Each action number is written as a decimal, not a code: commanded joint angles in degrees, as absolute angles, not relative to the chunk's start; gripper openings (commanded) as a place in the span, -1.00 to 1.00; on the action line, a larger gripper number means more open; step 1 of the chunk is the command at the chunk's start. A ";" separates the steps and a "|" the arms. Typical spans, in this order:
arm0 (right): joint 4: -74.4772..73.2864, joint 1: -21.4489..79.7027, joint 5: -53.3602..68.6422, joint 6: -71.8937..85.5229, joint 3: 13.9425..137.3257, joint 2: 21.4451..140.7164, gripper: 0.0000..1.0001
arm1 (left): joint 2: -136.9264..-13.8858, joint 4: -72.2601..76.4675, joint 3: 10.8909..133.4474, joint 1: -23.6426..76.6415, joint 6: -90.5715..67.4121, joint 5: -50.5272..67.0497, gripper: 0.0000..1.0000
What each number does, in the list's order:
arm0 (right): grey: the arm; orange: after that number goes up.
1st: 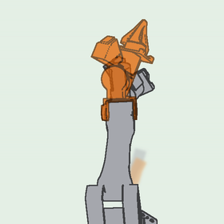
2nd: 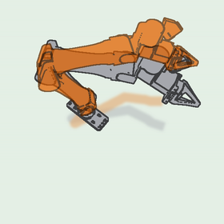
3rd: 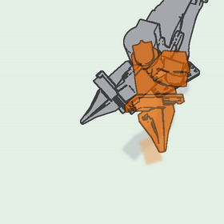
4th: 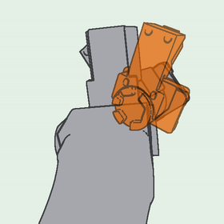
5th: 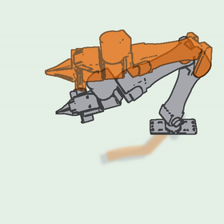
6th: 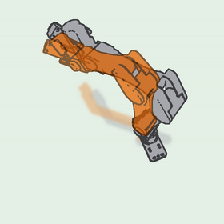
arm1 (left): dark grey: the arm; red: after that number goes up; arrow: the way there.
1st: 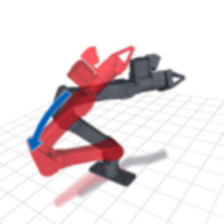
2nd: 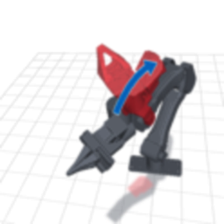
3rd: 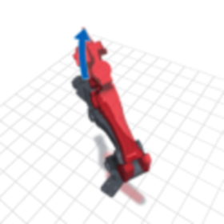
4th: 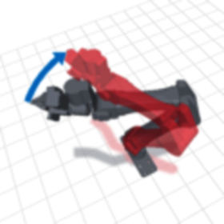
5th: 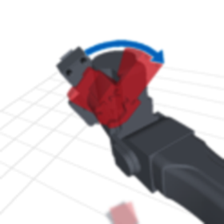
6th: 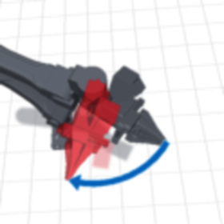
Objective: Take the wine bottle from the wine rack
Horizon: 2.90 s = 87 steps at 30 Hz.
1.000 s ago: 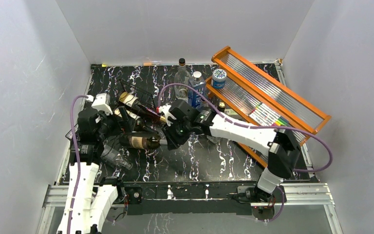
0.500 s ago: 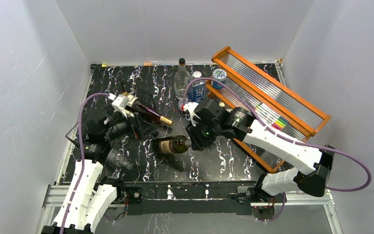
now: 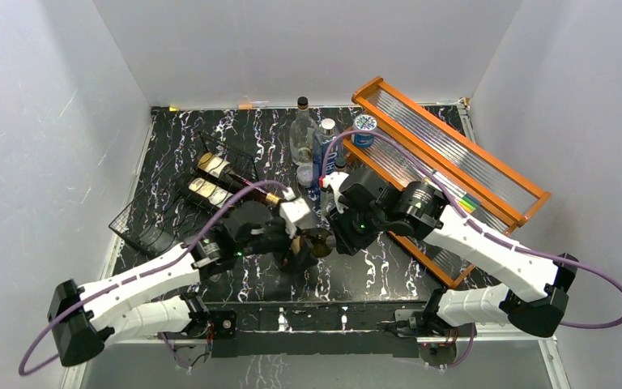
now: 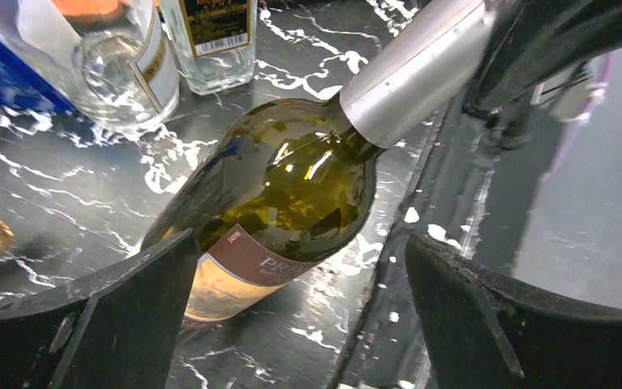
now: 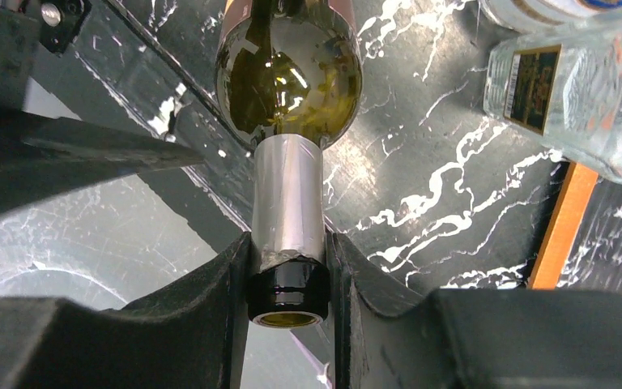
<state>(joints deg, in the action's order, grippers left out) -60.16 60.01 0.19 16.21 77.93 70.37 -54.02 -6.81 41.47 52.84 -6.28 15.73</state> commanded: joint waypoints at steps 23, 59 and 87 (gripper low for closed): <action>-59.37 59.85 1.47 19.02 81.04 64.44 -1.00 | -66.09 24.74 41.02 71.44 14.99 -1.50 0.21; -47.31 59.85 -24.14 22.13 89.36 47.31 0.96 | -72.79 43.35 46.59 71.71 1.50 -8.44 -1.00; -49.84 59.83 -24.53 24.32 87.69 42.45 0.96 | -101.28 62.44 67.05 70.23 6.31 -9.33 -1.00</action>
